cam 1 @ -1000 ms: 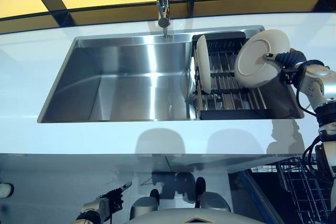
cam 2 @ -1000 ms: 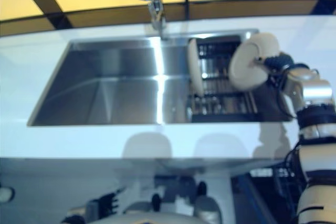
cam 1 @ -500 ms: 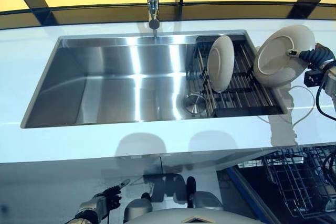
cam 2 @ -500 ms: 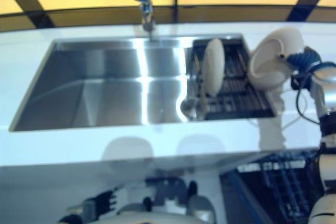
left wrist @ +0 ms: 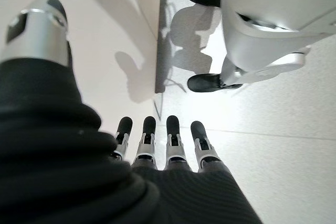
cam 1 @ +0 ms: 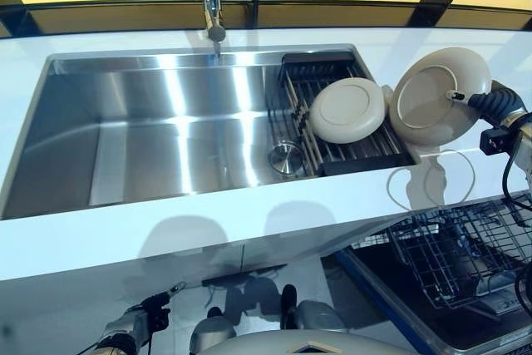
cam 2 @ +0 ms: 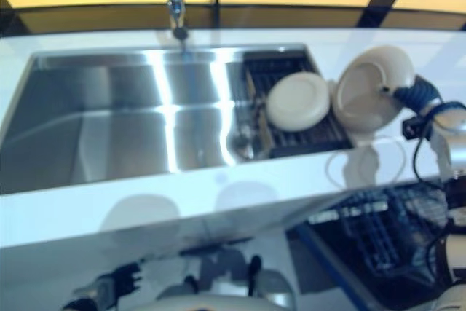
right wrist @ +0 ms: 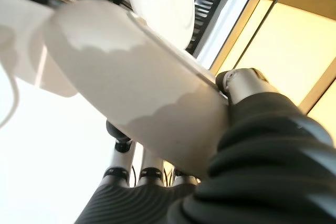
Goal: Take plates into dishwasher
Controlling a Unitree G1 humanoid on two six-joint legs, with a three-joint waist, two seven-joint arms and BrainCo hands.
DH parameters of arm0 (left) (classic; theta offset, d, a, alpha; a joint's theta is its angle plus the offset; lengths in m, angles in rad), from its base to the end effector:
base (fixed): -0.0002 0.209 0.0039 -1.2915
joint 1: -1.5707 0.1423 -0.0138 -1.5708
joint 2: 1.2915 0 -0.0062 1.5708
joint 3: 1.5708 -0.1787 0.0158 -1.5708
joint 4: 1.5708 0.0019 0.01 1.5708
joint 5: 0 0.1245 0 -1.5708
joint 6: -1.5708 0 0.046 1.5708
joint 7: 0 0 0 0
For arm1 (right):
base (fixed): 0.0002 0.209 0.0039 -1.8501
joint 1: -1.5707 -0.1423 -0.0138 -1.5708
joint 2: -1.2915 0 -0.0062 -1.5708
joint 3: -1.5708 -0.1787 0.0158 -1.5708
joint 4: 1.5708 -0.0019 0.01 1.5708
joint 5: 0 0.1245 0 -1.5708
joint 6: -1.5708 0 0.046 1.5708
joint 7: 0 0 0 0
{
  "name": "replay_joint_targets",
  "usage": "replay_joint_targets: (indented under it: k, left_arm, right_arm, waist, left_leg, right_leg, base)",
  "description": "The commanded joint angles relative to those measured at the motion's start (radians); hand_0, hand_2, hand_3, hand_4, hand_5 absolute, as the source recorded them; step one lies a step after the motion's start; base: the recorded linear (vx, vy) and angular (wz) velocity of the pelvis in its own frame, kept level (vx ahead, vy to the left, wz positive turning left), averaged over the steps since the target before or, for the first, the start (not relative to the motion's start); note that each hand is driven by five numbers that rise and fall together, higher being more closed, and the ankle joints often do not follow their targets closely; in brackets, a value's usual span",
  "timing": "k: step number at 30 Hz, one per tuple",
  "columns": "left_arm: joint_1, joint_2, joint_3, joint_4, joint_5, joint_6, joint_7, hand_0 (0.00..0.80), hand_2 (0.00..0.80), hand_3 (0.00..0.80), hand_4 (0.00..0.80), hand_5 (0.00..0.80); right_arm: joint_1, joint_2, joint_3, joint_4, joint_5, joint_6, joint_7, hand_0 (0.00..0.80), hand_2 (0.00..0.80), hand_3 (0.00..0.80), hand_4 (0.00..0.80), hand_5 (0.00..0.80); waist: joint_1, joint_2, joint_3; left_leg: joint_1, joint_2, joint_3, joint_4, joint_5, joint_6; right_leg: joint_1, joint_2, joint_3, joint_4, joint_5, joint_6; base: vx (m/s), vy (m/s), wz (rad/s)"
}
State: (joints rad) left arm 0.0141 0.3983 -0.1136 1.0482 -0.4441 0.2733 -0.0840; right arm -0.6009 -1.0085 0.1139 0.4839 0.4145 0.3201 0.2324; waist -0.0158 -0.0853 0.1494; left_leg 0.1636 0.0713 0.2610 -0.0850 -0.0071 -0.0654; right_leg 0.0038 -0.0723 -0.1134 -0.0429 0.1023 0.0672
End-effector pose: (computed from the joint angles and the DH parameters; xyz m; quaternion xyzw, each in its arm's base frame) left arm 0.0798 0.2651 -0.0779 -0.0382 0.5937 0.1275 0.7936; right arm 0.2602 -0.3323 0.1958 -0.2361 0.1017 -0.0480 0.9652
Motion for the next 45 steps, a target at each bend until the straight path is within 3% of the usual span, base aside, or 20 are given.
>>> replay_joint_targets:
  k: [1, 13, 17, 25, 36, 45]
  left_arm:
    - [-0.023, 0.01, -0.009, 0.043, 0.014, -0.007, -0.013, 0.0, 0.0, 0.0, 0.0, 0.0]
    - [-0.009, -0.007, -0.005, 0.066, 0.037, -0.055, -0.026, 0.0, 0.0, 0.0, 0.0, 0.0]
    - [0.0, -0.002, 0.014, 0.063, 0.049, -0.062, -0.029, 0.0, 0.0, 0.0, 0.0, 0.0]
    - [0.004, -0.002, 0.018, 0.071, 0.07, -0.094, -0.053, 0.0, 0.0, 0.0, 0.0, 0.0]
    - [-0.016, 0.005, 0.027, 0.079, 0.073, -0.104, -0.05, 0.0, 0.0, 0.0, 0.0, 0.0]
    - [-0.019, 0.006, 0.033, 0.057, 0.087, -0.094, -0.057, 0.0, 0.0, 0.0, 0.0, 0.0]
  right_arm:
    - [0.003, -0.145, -0.043, 0.067, -0.084, -0.027, -0.049, 0.8, 0.8, 0.8, 0.8, 0.8]
    - [0.157, -0.188, -0.14, 0.032, -0.188, -0.069, 0.027, 0.8, 0.8, 0.8, 0.8, 0.8]
    - [0.272, -0.201, -0.221, -0.014, -0.194, -0.081, 0.042, 0.8, 0.8, 0.8, 0.8, 0.8]
    - [0.444, -0.174, -0.326, -0.071, -0.235, -0.105, 0.095, 0.8, 0.8, 0.8, 0.8, 0.8]
    - [0.537, -0.085, -0.301, -0.097, -0.364, -0.14, 0.163, 0.8, 0.8, 0.8, 0.8, 0.8]
    - [0.543, -0.03, -0.263, -0.1, -0.436, -0.177, 0.139, 0.8, 0.8, 0.8, 0.8, 0.8]
  waist:
    - [-0.028, -0.003, -0.056]
    - [-0.065, -0.012, -0.061]
    - [-0.086, -0.016, -0.059]
    - [-0.111, -0.02, -0.058]
    - [-0.133, -0.02, -0.045]
    - [-0.133, -0.014, -0.035]
  left_leg:
    - [-0.038, -0.05, -0.081, 0.005, -0.033, 0.061]
    - [-0.03, -0.045, -0.063, -0.002, -0.034, 0.061]
    - [-0.034, -0.043, -0.058, -0.002, -0.03, 0.061]
    - [-0.036, -0.044, -0.052, 0.0, -0.028, 0.063]
    - [-0.041, -0.036, -0.035, 0.006, -0.027, 0.069]
    - [-0.042, -0.036, -0.028, 0.013, -0.028, 0.071]
  right_leg:
    - [0.029, -0.033, 0.028, 0.015, -0.012, 0.079]
    - [0.022, -0.009, 0.054, 0.003, -0.009, 0.07]
    - [0.016, 0.0, 0.066, 0.0, -0.006, 0.07]
    - [0.002, 0.004, 0.082, 0.008, 0.002, 0.077]
    - [-0.017, 0.006, 0.091, 0.022, 0.006, 0.082]
    - [-0.022, 0.002, 0.089, 0.026, 0.006, 0.084]
  base:
    - [-0.029, -0.026, -0.25]
    - [-0.021, -0.008, -0.08]
    - [-0.037, 0.003, -0.09]
    - [-0.017, 0.008, -0.08]
    - [-0.022, -0.006, -0.05]
    - [0.0, 0.0, 0.0]
